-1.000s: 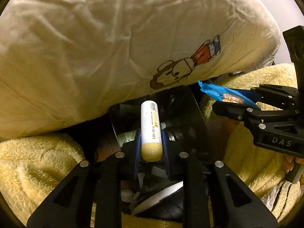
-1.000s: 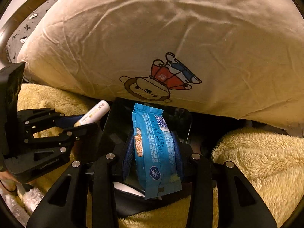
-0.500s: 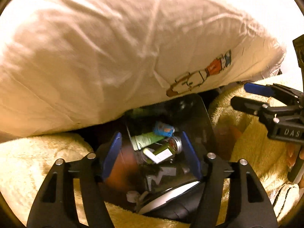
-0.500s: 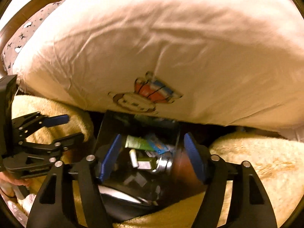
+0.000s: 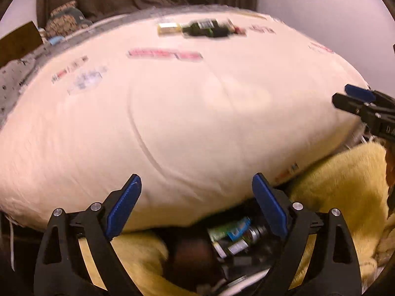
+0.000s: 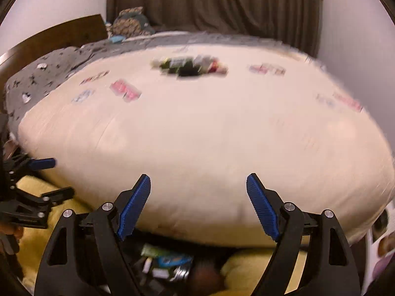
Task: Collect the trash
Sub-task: 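Raise both tools back over the remaining items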
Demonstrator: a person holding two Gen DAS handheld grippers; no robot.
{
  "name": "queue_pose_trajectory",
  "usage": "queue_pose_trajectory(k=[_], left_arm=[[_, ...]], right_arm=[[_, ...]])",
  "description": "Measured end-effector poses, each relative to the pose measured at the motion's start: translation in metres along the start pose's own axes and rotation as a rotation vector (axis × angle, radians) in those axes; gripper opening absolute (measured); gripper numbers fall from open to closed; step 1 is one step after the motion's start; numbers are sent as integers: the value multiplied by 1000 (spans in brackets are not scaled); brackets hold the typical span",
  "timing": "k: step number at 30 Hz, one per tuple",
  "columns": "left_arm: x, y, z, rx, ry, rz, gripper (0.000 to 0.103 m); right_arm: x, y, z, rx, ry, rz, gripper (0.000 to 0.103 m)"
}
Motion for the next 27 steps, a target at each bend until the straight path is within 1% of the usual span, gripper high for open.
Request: queue_pose_trajectory(k=[2, 3, 6, 7, 9, 12, 16, 17, 18, 22, 25, 27], left_arm=[[4, 7, 17, -2, -28, 6, 86], [7, 6, 20, -5, -35, 6, 86], [9, 14, 44, -17, -59, 4, 86], [16, 17, 55, -23, -70, 6, 86], [24, 20, 65, -30, -77, 8, 86], [46, 24, 89, -45, -86, 6, 86], [70, 24, 114, -42, -105, 21, 86], [76, 24, 121, -41, -107, 20, 86], [83, 24, 127, -41, -108, 20, 86], [105, 21, 137, -45, -91, 17, 86], [118, 19, 140, -47, -76, 7, 86], [124, 16, 142, -45, -68, -1, 86]], right_arm=[[7, -8, 14, -2, -15, -15, 81], [12, -11, 21, 3, -19, -19, 81], [34, -22, 43, 21, -15, -26, 81], [44, -26, 51, 23, -12, -30, 81], [58, -29, 63, 32, -9, -23, 81], [93, -36, 80, 67, 11, -8, 81], [131, -40, 93, 84, 35, -15, 80], [140, -42, 96, 82, 36, -22, 78], [149, -43, 99, 82, 36, -29, 75], [185, -47, 108, 85, 68, -22, 63], [211, -47, 111, 104, 117, 3, 62], [224, -46, 116, 91, 130, -7, 62]])
Point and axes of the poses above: each gripper's, at about its wrist camera, not at the fingertips, and x roughly the way its jaws point, y to its left, z to its top, the point moved 6 cm from there along x, roughly the way its jaws point, and after that the axes turned 11 degrees about -y, right-handed, at the moved point
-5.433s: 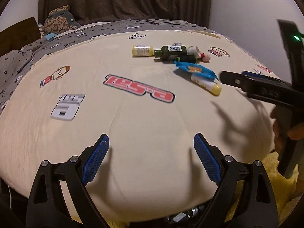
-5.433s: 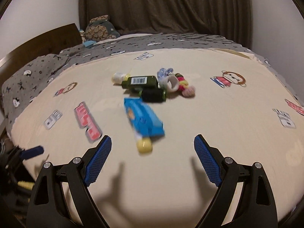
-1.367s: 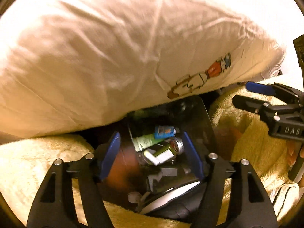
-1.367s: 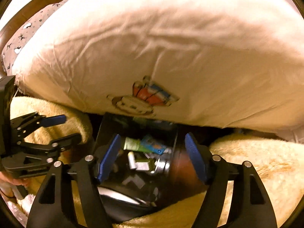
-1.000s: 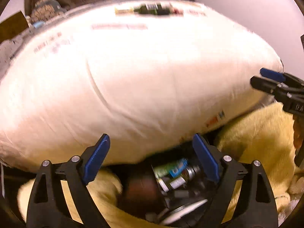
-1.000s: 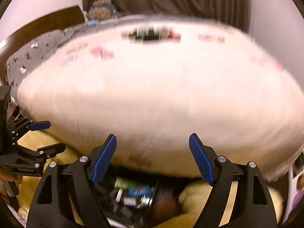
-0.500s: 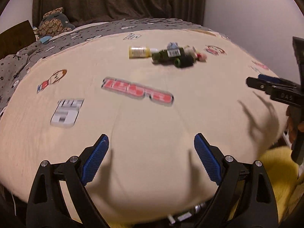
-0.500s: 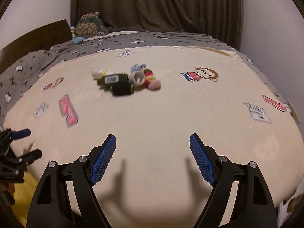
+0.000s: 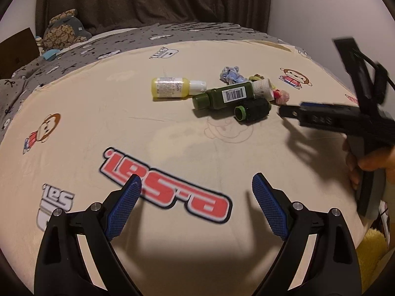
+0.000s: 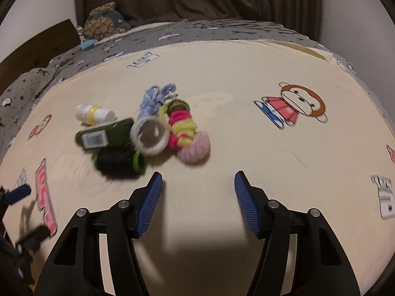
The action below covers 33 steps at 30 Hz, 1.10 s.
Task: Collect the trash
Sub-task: 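Raise both tools back over the remaining items, then grasp the black thread spool with left tool while right tool grasps pink-yellow hair ties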
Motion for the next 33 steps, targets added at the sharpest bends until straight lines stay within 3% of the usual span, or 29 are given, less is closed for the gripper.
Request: queue_pose_trajectory(k=[7, 8, 10, 12, 18, 24, 33], left_arm=[[18, -5, 6, -20, 20, -27, 86], [21, -7, 8, -24, 22, -30, 86], [25, -9, 9, -30, 26, -36, 86], [29, -12, 11, -36, 31, -44, 86], [41, -32, 21, -31, 31, -74, 86], [63, -60, 32, -18, 48, -99, 86], [95, -74, 51, -42, 69, -33, 85]], right_arm=[[29, 10, 19, -53, 13, -28, 60], [30, 11, 20, -57, 9, -25, 58], [32, 14, 23, -65, 0, -9, 38], [29, 13, 24, -67, -8, 4, 35], [2, -13, 28, -25, -69, -36, 34], [-15, -35, 17, 3, -66, -22, 34], [-33, -56, 7, 27, -93, -13, 34]])
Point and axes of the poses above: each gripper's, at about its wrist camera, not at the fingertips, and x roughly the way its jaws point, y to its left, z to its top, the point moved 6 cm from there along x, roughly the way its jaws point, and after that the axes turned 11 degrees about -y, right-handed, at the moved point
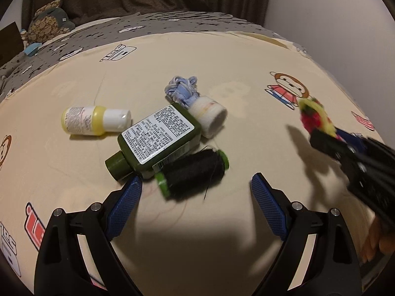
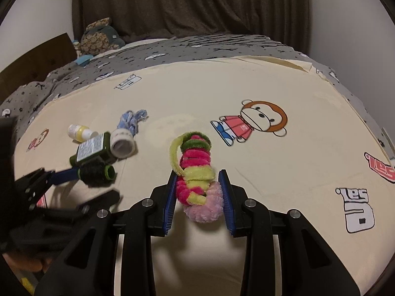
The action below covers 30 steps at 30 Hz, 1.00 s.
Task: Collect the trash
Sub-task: 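Grasp the black thread spool with left tool while right tool grasps pink-yellow hair ties, then lower spool and hair ties into the bin and open both tools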
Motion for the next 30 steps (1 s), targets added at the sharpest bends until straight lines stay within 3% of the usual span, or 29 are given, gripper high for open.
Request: queue_pose_trajectory(k=[3, 5, 6, 12, 16, 30], left_arm=[[7, -2, 3, 9, 3, 27, 76], [7, -1, 6, 5, -4, 33, 57], [6, 1, 7, -1, -7, 39, 53], [-9, 6, 0, -5, -22, 41, 53], [-41, 6, -14, 28, -47, 33, 53], [-199, 19, -71, 96, -213, 68, 53]], right_arm=[[-1, -5, -4, 8, 5, -2, 34], [-3, -5, -5, 4, 4, -1, 34], [-5, -4, -5, -3, 1, -1, 34], [-22, 6, -7, -42, -24, 2, 34], [-47, 19, -11, -87, -49, 4, 34], [-182, 64, -41, -220, -181, 32, 34]])
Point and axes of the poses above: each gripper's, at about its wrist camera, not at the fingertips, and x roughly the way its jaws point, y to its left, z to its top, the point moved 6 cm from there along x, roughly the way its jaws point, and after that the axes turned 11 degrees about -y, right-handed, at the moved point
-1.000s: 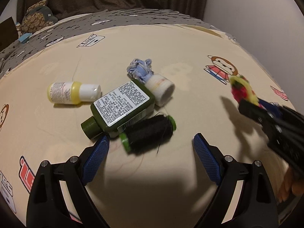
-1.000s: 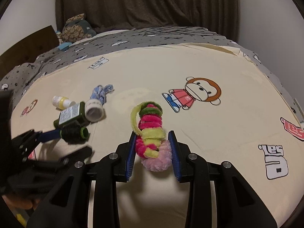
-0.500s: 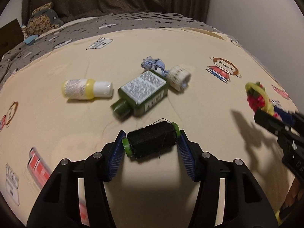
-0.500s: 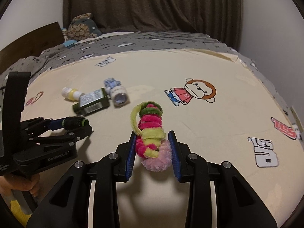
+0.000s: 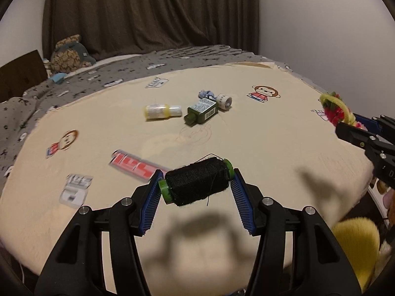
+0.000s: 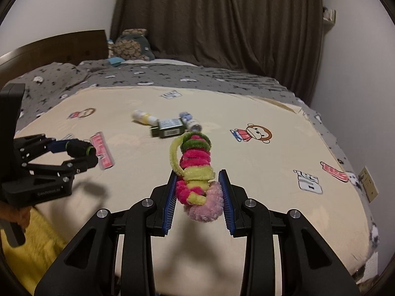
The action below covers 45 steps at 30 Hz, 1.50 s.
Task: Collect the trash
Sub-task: 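Lower spool and hair ties into the bin and open both tools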
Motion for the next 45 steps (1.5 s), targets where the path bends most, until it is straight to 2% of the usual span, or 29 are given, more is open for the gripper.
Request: queue_pose_trajectory(k=[5, 9, 17, 23, 31, 38, 45], left_arm=[[-45, 9, -31, -22, -13, 2, 53], [-65, 7, -66, -30, 23, -30, 53], [-75, 1, -155, -40, 188, -82, 53], [-69, -3, -207, -62, 298, -108, 53], [-52, -24, -248, -37, 416, -166, 53], [-34, -38, -274, -20, 519, -212, 53], [-25, -39, -284, -46, 562, -239, 53]], right_arm=[[-44, 29, -18, -1, -18, 75, 34], [-59, 59, -43, 15, 17, 155, 34], [-60, 112, -118, 116, 203, 317, 34], [-59, 130, -167, 149, 323, 307, 34], [-41, 132, -217, 155, 470, 248, 34], [-22, 136, -240, 195, 558, 242, 36], [-12, 139, -242, 195, 581, 234, 39]])
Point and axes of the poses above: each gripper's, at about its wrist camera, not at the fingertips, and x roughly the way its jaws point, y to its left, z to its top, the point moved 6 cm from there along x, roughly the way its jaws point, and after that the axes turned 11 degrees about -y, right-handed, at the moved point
